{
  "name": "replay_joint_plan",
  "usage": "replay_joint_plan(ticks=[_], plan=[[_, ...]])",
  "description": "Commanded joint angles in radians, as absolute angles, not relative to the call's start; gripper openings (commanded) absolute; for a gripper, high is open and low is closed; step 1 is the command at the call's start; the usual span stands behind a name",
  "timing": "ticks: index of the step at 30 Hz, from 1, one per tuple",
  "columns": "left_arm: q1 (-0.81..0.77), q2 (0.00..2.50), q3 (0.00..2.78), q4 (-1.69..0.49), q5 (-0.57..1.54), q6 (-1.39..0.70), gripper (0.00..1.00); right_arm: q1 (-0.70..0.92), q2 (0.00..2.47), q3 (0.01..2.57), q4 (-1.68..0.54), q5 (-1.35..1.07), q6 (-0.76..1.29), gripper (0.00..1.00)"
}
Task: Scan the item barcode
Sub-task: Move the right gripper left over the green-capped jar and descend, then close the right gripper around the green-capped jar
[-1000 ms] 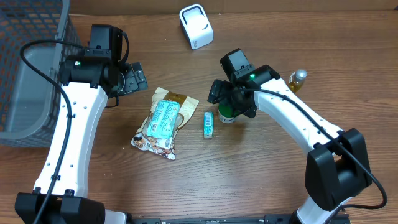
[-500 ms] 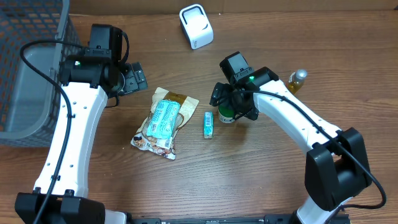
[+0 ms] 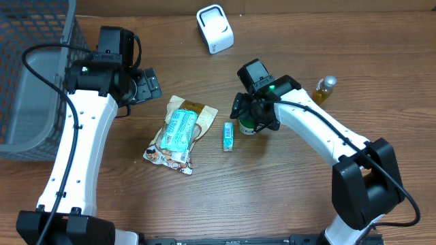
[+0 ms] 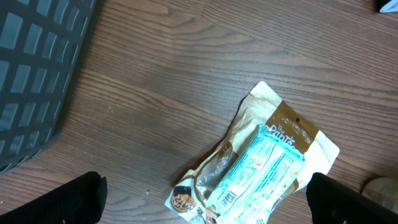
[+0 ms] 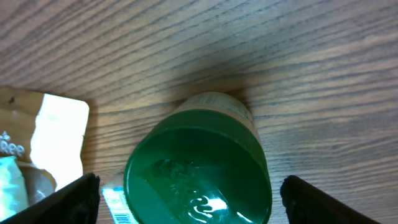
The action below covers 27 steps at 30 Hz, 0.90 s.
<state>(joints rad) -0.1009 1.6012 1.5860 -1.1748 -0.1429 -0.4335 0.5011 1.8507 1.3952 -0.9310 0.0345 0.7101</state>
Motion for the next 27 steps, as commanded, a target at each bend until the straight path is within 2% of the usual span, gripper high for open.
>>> replay_joint_plan(ticks=[1,5,14,19,23,27], plan=[[-0.099,1.601,1.604,-1.173,-0.14,-0.415,1.0,0.506,1.86,1.38,-0.936,0.061,0.702,0.8],[-0.099,1.601,1.604,-1.173,-0.14,-0.415,1.0,0.506,1.86,1.38,-0.958,0.135,0.699,0.76],[-0.099,1.601,1.604,-1.174,-0.14,-0.415,1.0,0.506,1.86,1.38,-1.004,0.134,0.699,0.76],[-0.099,1.601,1.604,-1.173,-0.14,-0.415,1.0,0.506,1.86,1.38,-1.005,0.139,0.696,0.7],[-0.099,1.601,1.604,-1.174,-0.14,-0.415,1.0,0.506,1.86,1.38,-1.008,0.138,0.57,0.61],[-0.099,1.601,1.604,-1.174,-0.14,-0.415,1.0,0.502,1.86,1.38,-1.036,0.138,0.494,0.61]])
